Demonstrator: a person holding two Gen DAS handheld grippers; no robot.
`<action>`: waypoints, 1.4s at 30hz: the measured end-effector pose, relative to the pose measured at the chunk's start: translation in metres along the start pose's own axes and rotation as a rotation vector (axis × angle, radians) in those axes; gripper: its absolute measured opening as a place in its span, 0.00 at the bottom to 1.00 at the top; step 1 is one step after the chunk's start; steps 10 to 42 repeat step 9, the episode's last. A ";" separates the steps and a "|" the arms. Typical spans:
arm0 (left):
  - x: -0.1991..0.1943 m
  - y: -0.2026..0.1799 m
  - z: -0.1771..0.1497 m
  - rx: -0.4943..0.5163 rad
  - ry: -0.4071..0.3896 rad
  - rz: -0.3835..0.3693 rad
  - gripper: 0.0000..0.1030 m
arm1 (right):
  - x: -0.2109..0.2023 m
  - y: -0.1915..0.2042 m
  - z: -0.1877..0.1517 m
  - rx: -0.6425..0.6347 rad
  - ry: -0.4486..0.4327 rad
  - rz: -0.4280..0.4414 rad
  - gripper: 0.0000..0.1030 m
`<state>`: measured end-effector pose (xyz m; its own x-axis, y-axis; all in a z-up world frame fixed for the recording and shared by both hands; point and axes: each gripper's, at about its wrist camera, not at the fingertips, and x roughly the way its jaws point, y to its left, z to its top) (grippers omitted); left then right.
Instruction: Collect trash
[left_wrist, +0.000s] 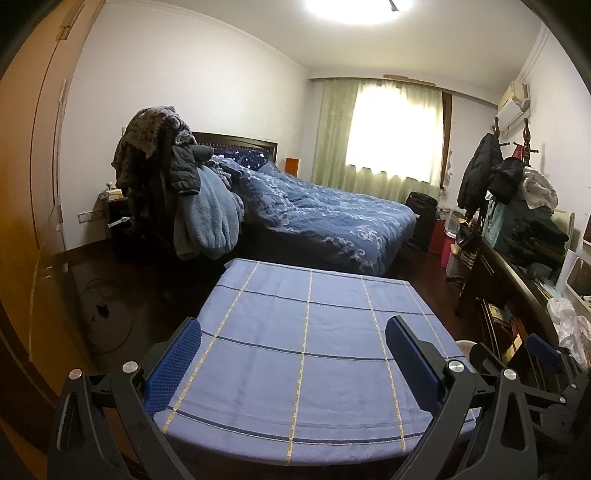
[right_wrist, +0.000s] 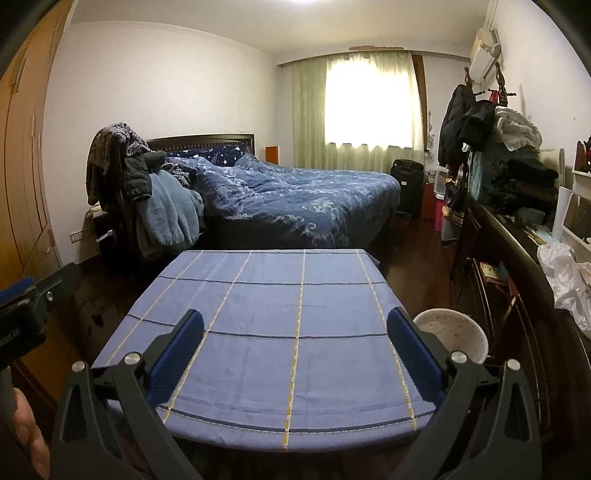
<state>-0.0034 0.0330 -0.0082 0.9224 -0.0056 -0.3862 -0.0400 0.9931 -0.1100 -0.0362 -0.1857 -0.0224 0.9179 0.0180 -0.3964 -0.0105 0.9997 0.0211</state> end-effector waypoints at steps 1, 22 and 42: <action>0.004 0.000 -0.001 0.003 0.008 0.001 0.97 | 0.001 0.000 -0.001 0.000 0.003 0.000 0.97; 0.040 0.011 -0.012 -0.062 0.115 -0.025 0.96 | 0.020 -0.001 -0.007 0.007 0.055 0.003 0.97; 0.040 0.011 -0.012 -0.062 0.115 -0.025 0.96 | 0.020 -0.001 -0.007 0.007 0.055 0.003 0.97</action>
